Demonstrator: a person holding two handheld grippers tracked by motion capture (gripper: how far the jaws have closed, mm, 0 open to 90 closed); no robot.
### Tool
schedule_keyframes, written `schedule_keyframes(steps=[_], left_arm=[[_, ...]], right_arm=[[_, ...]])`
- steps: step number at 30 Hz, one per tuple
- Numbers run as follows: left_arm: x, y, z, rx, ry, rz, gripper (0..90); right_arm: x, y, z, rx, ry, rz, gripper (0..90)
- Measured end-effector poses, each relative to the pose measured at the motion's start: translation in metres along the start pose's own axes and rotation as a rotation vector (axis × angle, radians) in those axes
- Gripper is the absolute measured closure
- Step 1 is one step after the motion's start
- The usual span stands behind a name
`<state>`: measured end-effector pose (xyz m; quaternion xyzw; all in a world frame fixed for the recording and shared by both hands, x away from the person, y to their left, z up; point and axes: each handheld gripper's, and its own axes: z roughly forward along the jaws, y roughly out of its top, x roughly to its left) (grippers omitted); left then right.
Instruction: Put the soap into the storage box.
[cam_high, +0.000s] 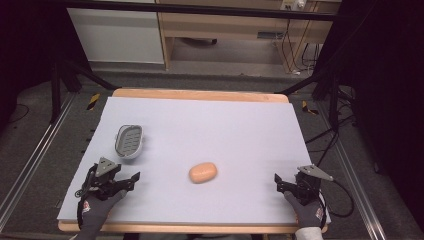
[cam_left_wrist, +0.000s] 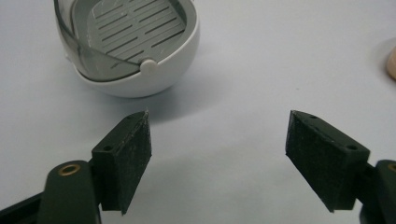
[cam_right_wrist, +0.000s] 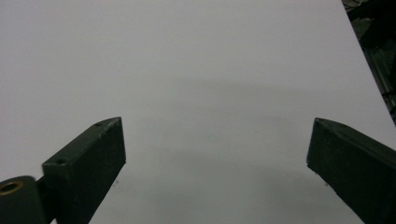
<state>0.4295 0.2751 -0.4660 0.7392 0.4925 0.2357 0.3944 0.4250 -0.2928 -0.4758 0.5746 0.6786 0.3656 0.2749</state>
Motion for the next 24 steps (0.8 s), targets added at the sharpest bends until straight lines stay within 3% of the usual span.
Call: schedule_keyframes(steps=[20,24], left_arm=[[-0.034,0.007,0.001,-0.007,-0.087,0.069,25.2],[-0.039,0.007,0.001,-0.016,-0.104,0.062,25.1]], right_arm=[[0.007,-0.002,0.0,0.03,0.011,-0.034,8.0],[0.008,-0.002,-0.001,0.024,0.015,-0.037,8.0]])
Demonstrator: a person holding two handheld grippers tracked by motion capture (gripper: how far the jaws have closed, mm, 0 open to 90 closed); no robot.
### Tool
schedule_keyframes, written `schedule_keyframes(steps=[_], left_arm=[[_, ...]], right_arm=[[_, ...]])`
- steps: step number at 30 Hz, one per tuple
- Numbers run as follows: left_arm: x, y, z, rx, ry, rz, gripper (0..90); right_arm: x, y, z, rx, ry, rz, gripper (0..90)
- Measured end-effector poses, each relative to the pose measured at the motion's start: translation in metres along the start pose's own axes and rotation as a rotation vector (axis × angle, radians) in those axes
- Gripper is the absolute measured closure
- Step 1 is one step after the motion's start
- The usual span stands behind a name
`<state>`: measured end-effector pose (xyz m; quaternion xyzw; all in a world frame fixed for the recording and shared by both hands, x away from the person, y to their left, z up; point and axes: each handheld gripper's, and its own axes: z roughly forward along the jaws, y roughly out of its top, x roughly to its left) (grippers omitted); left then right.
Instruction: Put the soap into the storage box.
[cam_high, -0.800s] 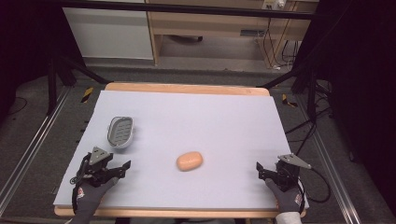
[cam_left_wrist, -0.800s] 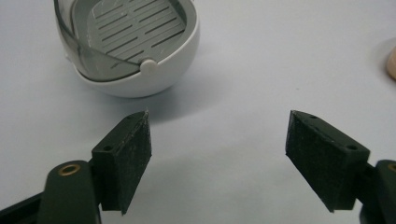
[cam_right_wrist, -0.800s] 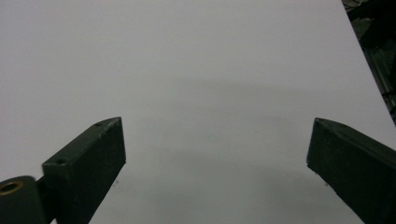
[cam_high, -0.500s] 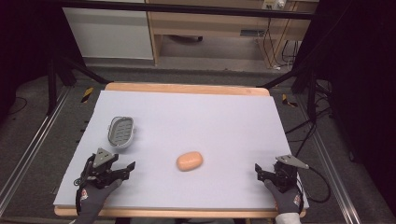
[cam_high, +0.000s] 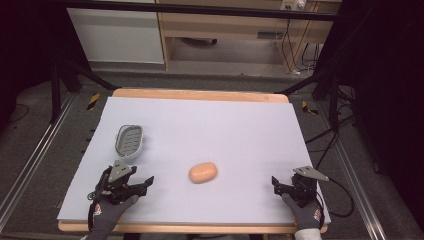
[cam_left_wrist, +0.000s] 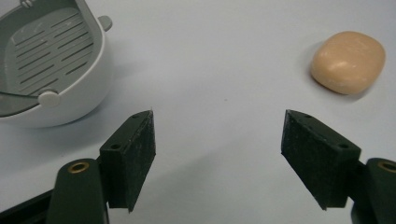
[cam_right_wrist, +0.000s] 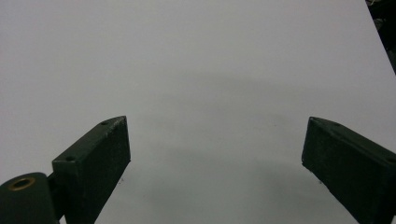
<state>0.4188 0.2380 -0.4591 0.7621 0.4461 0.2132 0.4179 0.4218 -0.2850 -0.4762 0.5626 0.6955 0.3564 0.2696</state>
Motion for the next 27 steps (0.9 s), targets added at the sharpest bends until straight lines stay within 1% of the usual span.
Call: schedule_keyframes(steps=[5,9,14,17,20,24,27], left_arm=[[-0.006,0.003,0.001,-0.004,-0.02,0.016,24.9],[-0.01,0.006,0.002,0.002,-0.031,0.026,24.6],[-0.017,0.011,0.002,-0.011,-0.05,0.033,24.4],[-0.022,0.016,0.004,-0.007,-0.069,0.048,24.2],[-0.028,0.022,0.005,-0.007,-0.073,0.068,24.0],[-0.032,0.033,0.006,-0.027,-0.084,0.067,23.8],[-0.035,0.042,0.008,-0.038,-0.096,0.075,23.7]], right_arm=[[0.0,0.001,-0.001,-0.007,0.001,0.0,8.0],[0.0,0.001,0.0,-0.003,0.008,0.001,8.0],[0.0,0.0,0.0,-0.004,0.005,0.003,8.0],[0.0,0.0,-0.001,-0.005,0.001,0.011,8.0],[0.001,0.0,-0.001,-0.009,0.0,0.011,7.9],[0.002,0.001,-0.001,-0.01,0.002,0.011,7.8],[0.001,0.001,-0.001,-0.01,0.0,0.014,7.7]])
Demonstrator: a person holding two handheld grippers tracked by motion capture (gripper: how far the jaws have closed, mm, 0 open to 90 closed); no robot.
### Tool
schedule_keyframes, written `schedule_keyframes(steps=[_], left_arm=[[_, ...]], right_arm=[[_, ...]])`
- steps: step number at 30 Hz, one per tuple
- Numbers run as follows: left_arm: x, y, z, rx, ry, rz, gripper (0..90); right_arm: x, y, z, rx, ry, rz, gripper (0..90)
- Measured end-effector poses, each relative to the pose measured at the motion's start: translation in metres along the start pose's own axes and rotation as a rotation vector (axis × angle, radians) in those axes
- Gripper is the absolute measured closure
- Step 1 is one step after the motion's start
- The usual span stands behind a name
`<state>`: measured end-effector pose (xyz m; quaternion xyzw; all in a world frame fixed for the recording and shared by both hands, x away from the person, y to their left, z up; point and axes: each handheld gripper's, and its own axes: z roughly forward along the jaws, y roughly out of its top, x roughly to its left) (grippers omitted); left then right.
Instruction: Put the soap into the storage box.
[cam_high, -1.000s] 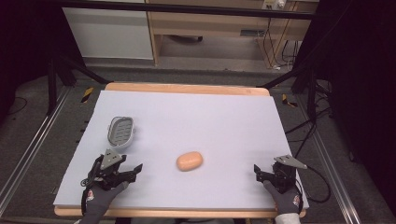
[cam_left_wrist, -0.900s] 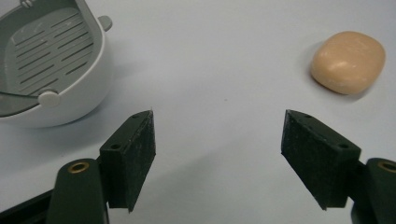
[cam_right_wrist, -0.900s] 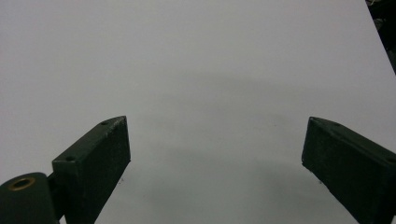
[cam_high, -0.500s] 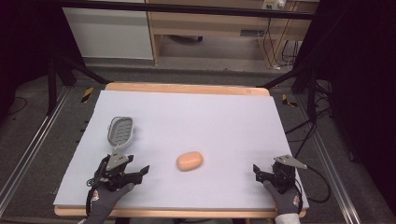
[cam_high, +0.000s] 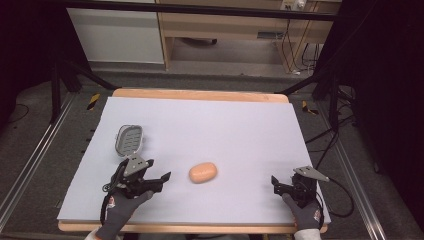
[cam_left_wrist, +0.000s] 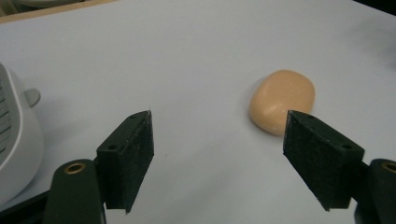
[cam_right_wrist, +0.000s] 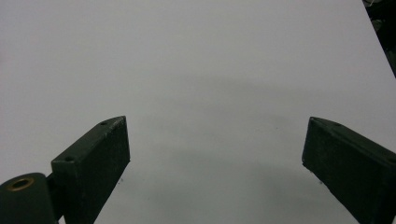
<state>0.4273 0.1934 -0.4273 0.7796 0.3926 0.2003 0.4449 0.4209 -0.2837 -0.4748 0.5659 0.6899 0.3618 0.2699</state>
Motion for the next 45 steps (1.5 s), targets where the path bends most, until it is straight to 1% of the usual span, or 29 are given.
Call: schedule_keyframes(steps=[6,11,14,18,23,28,31,40,41,42,45], left_arm=[[-0.01,0.015,0.009,-0.007,-0.03,0.017,23.4],[-0.016,0.019,0.016,0.005,-0.043,0.037,23.3],[-0.02,0.022,0.022,0.01,-0.056,0.041,23.2],[-0.025,0.023,0.03,0.025,-0.07,0.049,23.2],[-0.031,0.025,0.035,0.037,-0.082,0.07,23.0],[-0.034,0.028,0.042,0.06,-0.096,0.084,22.6],[-0.036,0.029,0.047,0.072,-0.102,0.094,22.4],[-0.042,0.03,0.068,0.122,-0.115,0.121,21.9],[-0.042,0.03,0.068,0.122,-0.115,0.121,21.7],[-0.043,0.03,0.072,0.134,-0.117,0.127,21.6],[-0.044,0.029,0.077,0.148,-0.12,0.134,21.4]], right_arm=[[-0.001,0.0,0.0,0.002,-0.004,0.001,7.5],[-0.001,0.0,0.0,0.003,-0.005,0.002,7.5],[-0.001,0.0,0.0,0.002,-0.004,0.004,7.5],[-0.001,-0.001,0.0,0.004,-0.005,0.006,7.4],[-0.001,-0.001,0.0,0.004,-0.004,0.008,7.4],[-0.001,-0.001,0.0,0.005,-0.002,0.011,7.4],[-0.001,-0.001,0.001,0.006,-0.001,0.003,7.4],[0.0,-0.001,0.002,0.014,0.004,0.005,7.4],[0.0,-0.001,0.002,0.014,0.005,0.003,7.4],[0.0,-0.001,0.002,0.015,0.005,0.004,7.4],[0.0,-0.001,0.002,0.017,0.007,0.005,7.4]])
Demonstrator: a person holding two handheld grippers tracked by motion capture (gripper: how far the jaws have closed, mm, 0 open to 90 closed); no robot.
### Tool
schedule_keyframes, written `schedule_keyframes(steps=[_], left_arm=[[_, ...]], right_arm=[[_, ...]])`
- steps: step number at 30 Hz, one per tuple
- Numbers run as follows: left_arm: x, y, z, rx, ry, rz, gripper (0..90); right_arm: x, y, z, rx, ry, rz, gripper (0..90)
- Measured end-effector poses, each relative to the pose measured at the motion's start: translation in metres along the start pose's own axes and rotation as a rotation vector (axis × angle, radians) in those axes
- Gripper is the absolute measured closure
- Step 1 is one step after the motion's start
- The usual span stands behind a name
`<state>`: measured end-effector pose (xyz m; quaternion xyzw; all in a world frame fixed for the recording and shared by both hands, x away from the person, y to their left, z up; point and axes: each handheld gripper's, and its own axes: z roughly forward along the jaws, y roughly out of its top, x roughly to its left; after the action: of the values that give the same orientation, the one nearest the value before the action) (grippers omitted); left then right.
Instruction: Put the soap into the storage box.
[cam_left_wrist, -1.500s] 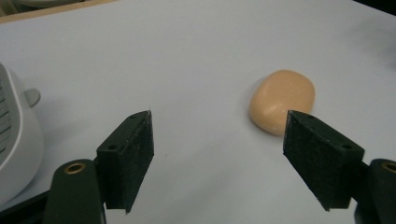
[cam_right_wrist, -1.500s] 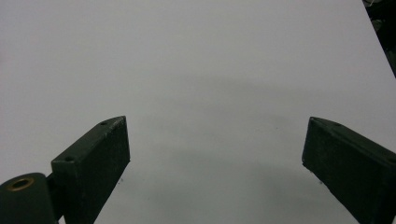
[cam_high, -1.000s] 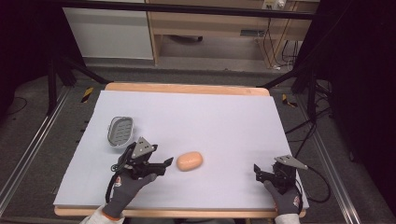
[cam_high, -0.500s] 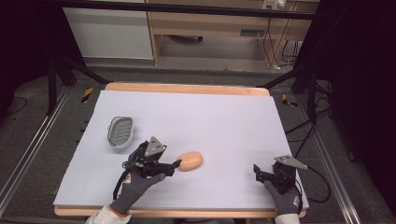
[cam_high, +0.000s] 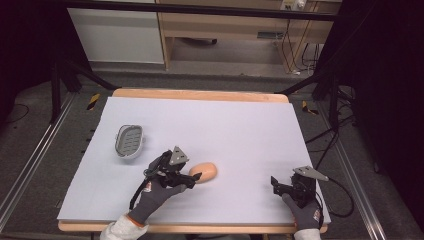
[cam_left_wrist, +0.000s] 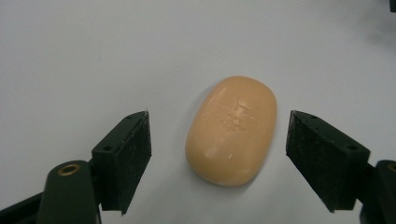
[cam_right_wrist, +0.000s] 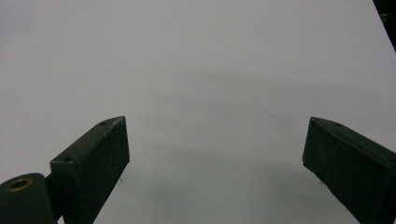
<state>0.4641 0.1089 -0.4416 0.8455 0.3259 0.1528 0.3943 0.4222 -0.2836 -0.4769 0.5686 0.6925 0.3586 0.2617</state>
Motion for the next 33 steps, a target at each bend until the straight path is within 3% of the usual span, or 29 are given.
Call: schedule_keyframes(steps=[22,33], left_arm=[[-0.007,0.006,0.039,0.12,-0.019,0.086,19.4],[-0.011,0.006,0.052,0.136,-0.02,0.098,21.5]], right_arm=[[0.0,0.0,0.002,0.011,0.005,0.01,7.3],[0.0,-0.001,0.002,0.015,0.005,0.007,7.3]])
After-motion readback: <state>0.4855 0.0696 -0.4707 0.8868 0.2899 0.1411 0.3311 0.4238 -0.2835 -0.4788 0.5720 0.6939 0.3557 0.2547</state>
